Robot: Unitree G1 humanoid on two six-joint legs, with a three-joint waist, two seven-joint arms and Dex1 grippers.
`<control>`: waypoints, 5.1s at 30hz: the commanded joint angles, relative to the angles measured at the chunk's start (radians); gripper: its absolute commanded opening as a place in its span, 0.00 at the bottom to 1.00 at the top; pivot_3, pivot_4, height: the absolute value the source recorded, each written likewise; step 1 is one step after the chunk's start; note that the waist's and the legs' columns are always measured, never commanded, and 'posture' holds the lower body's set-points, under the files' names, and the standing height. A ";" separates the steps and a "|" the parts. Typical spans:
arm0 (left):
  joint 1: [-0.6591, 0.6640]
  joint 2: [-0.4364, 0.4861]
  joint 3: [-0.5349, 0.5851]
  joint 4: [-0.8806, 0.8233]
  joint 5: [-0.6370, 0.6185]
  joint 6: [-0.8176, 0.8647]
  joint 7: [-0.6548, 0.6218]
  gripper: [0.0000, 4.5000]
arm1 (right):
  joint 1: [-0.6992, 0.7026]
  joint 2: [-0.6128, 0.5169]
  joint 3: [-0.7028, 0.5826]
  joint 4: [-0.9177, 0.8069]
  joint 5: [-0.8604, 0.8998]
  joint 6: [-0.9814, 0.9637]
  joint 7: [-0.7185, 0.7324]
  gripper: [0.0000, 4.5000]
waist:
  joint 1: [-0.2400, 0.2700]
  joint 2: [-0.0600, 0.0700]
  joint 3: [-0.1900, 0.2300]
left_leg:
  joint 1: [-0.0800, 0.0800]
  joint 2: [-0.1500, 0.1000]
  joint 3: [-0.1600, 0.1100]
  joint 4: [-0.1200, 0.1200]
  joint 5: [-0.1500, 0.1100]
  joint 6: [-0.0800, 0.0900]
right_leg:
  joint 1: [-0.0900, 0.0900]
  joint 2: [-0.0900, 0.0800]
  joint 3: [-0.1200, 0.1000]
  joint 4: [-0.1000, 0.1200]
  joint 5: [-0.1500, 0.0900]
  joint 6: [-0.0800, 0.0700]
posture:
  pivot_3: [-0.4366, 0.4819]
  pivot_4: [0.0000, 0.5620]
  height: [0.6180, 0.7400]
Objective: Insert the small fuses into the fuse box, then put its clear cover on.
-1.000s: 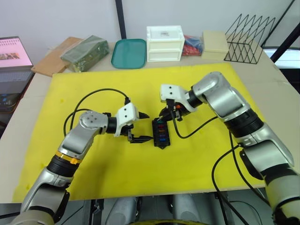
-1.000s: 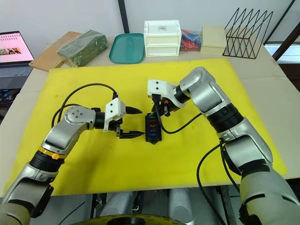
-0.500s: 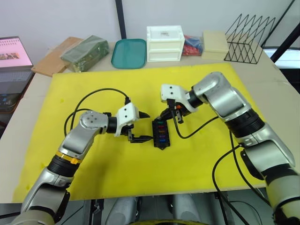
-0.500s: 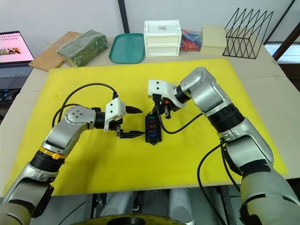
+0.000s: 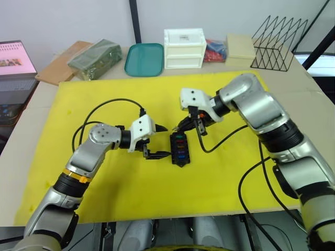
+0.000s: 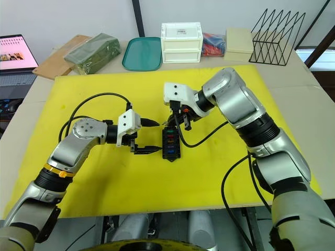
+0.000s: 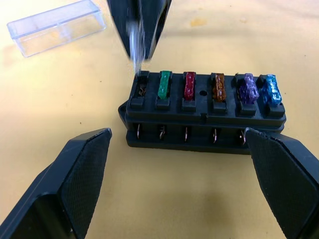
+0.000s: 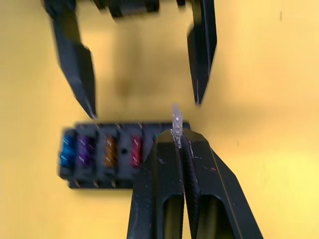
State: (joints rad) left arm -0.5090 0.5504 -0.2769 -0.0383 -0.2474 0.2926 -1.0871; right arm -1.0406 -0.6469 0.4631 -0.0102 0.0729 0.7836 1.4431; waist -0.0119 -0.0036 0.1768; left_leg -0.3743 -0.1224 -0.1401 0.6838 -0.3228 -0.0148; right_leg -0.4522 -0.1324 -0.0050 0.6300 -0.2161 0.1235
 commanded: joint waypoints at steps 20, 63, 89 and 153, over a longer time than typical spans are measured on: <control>-0.027 0.000 0.043 -0.004 -0.003 -0.022 -0.007 1.00 | -0.171 0.006 0.189 0.069 -0.103 0.076 -0.003 0.01 | -0.001 0.000 0.000 | -0.001 0.000 0.000 0.000 0.000 0.000 | -0.001 0.000 0.000 0.000 0.000 0.000 | 0.48 0.27 1.00; -0.008 -0.013 0.034 -0.024 0.002 -0.024 0.024 1.00 | -0.297 0.055 0.376 0.106 -0.207 0.176 0.060 0.01 | -0.003 0.000 0.000 | -0.002 0.000 0.001 0.000 0.000 0.000 | -0.004 0.000 0.000 0.002 0.000 0.000 | 0.48 0.27 1.00; 0.003 -0.016 0.037 -0.029 0.006 -0.024 0.033 1.00 | -0.303 0.086 0.380 0.146 -0.231 0.162 0.073 0.01 | -0.004 0.000 0.000 | -0.002 0.000 0.001 0.000 0.000 0.000 | -0.004 0.000 0.000 0.002 0.000 0.000 | 0.48 0.27 1.00; 0.000 0.004 0.065 -0.034 -0.006 -0.014 0.026 1.00 | -0.099 0.032 -0.105 -0.161 0.014 0.181 -0.094 0.15 | 0.001 -0.001 -0.001 | -0.003 0.000 0.001 0.000 0.000 0.000 | -0.005 0.000 0.000 0.002 0.000 0.000 | 0.48 0.27 1.00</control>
State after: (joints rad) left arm -0.5005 0.5441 -0.2487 -0.0420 -0.2362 0.2876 -1.0557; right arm -1.1850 -0.6316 0.4426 -0.1224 0.0517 1.0067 1.4173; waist -0.0112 -0.0050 0.1759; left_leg -0.3769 -0.1225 -0.1394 0.6841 -0.3226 -0.0151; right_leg -0.4567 -0.1327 -0.0049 0.6319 -0.2160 0.1234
